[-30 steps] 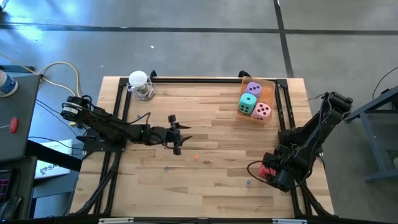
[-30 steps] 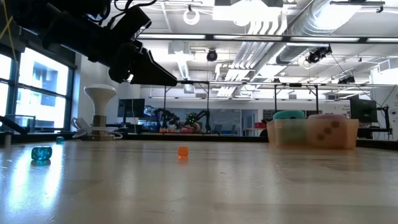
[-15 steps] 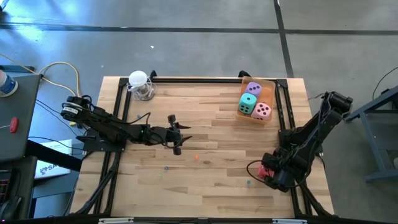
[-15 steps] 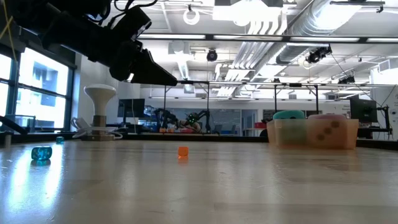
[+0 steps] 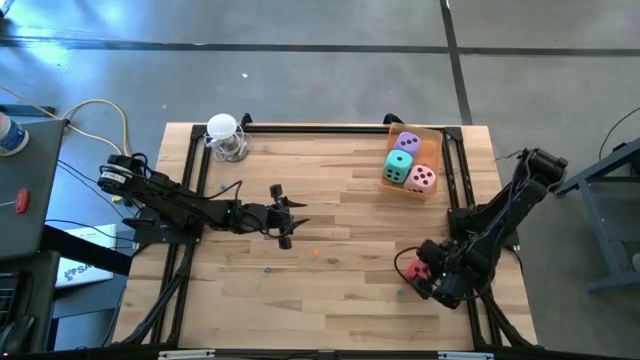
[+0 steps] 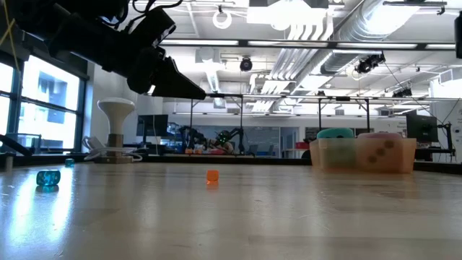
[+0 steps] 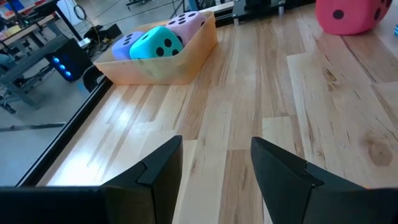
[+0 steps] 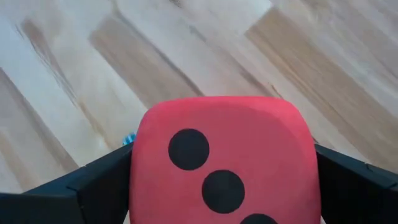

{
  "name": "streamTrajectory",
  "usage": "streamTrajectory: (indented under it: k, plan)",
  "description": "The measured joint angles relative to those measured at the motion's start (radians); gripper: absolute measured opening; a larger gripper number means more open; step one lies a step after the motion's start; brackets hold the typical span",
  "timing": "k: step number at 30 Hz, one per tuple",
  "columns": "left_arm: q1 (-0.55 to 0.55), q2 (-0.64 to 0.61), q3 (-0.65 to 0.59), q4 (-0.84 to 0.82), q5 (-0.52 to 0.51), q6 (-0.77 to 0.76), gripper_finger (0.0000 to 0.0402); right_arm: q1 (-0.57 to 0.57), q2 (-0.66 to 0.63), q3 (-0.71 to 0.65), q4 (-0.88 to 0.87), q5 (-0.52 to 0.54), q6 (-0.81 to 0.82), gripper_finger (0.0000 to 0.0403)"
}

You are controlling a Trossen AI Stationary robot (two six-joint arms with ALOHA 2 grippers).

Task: Pick & Place Dice
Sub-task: Put the red large die into the orange bin

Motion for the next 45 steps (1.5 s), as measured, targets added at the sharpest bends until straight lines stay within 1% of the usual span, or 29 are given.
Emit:
streamTrajectory:
  k: [3, 10, 14, 19, 24, 30, 34, 45]
  plan:
    - [0.000, 0.000, 0.000, 0.000, 0.001, 0.000, 0.0182, -0.002, 0.001, -0.002, 0.026, 0.041, 0.038, 0.0398]
    - [0.000, 0.000, 0.000, 0.000, 0.002, 0.000, 0.0182, -0.001, 0.001, -0.001, 0.102, 0.044, 0.038, 0.0398]
    - [0.000, 0.000, 0.000, 0.000, 0.002, 0.000, 0.0182, -0.001, 0.001, 0.000, 0.138, 0.069, 0.038, 0.0398]
    - [0.000, 0.000, 0.000, 0.000, 0.002, 0.000, 0.0182, -0.006, 0.006, 0.001, 0.129, 0.083, 0.038, 0.0398]
    - [0.000, 0.000, 0.000, 0.000, 0.002, 0.000, 0.0182, -0.050, 0.056, 0.002, 0.069, 0.181, 0.037, 0.0398]
    - [0.000, 0.000, 0.000, 0.000, 0.002, 0.000, 0.0182, -0.118, 0.126, 0.007, 0.099, 0.205, 0.031, 0.0398]
    - [0.000, 0.000, 0.000, 0.000, 0.002, 0.000, 0.0182, -0.155, 0.153, 0.005, 0.130, 0.263, 0.030, 0.0398]
    - [0.000, 0.000, 0.000, 0.000, 0.002, 0.000, 0.0182, -0.265, 0.161, 0.002, 0.151, 0.224, 0.020, 0.0398]
